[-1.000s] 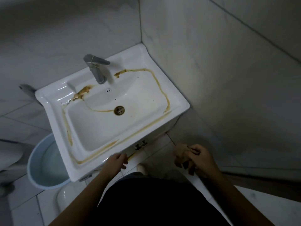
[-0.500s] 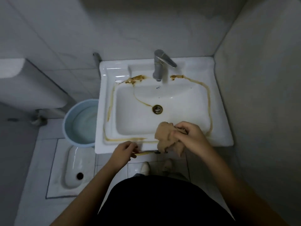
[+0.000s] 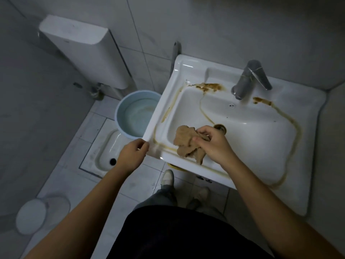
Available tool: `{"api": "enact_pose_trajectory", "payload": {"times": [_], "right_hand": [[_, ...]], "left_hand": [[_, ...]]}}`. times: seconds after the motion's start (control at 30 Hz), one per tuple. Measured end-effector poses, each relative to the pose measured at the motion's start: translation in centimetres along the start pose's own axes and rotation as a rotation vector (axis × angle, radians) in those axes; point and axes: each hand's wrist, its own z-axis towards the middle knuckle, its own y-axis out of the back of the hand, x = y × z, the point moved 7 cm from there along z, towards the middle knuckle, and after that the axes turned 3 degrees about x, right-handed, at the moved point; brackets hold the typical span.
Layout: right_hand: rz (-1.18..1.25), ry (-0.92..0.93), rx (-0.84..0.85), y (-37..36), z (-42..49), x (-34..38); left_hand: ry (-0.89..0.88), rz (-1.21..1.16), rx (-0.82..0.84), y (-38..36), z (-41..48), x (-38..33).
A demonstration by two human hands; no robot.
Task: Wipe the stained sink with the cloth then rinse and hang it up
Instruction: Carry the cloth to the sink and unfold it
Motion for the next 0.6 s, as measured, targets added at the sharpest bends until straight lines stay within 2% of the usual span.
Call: {"api": "enact_pose_trajectory", "payload": {"times": [0.2, 0.43, 0.6], "right_hand": [[-0.041, -0.006, -0.066, 0.2, 3.0, 0.5], [-0.008, -0.159, -0.197, 2.8, 3.1, -2.2], [0.236, -0.306, -0.269, 4.9, 3.0, -5.8]], "left_hand": [[-0.077, -0.014, 0.012, 1.1, 4.4, -2.7], [-0.37, -0.007, 0.428, -7.5, 7.6, -11.4], [-0.468, 0.023, 0.515, -12.7, 9.0, -14.6]]}}
